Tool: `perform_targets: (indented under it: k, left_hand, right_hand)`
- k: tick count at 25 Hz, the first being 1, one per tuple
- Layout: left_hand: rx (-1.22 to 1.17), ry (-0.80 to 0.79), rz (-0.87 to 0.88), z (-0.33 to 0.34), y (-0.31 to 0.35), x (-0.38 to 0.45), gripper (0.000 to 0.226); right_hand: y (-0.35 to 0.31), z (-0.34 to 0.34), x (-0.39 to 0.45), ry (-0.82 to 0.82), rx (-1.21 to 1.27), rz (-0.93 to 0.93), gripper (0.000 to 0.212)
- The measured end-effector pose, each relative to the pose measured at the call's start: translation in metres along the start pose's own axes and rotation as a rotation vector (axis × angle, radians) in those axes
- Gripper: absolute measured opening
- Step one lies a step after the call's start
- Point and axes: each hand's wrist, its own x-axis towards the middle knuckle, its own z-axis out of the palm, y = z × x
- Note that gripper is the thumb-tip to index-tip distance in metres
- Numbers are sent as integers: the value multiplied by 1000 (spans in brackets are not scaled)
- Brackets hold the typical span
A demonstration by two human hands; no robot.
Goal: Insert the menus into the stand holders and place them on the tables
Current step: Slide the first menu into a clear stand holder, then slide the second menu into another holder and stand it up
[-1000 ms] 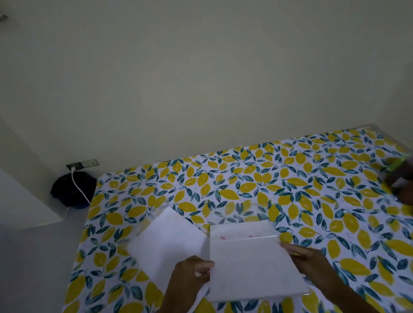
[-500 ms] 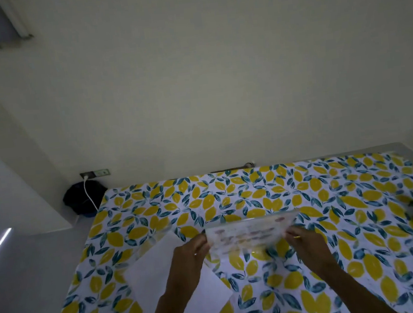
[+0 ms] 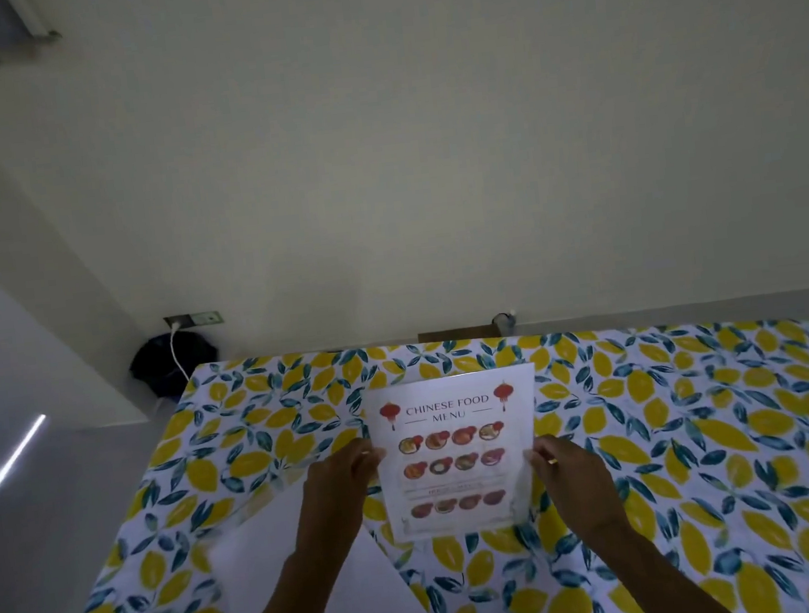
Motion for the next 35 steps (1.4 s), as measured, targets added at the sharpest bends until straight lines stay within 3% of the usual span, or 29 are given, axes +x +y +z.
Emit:
perform_targets:
  k: [12, 17, 26, 30, 35]
  left_hand:
    - [-74, -11, -66, 3, 13, -8, 22]
    - [-114, 11, -61, -6, 7, -28, 17]
    - [-44, -122, -347, -30, -113, -118, 40]
    - [-16, -172, -455, -39, -163, -141, 44]
    - [-2, -156, -505, -38, -182, -154, 47]
  right_hand:
    - [-4, 4, -5, 6, 15, 61, 19]
    - [-13, 12, -34, -69, -5, 235, 23]
    - [-79, 116, -97, -323, -14, 239, 21]
    - [-108, 165, -112, -338, -47, 230, 30]
    - [-123, 197, -124, -299, -261, 213, 43]
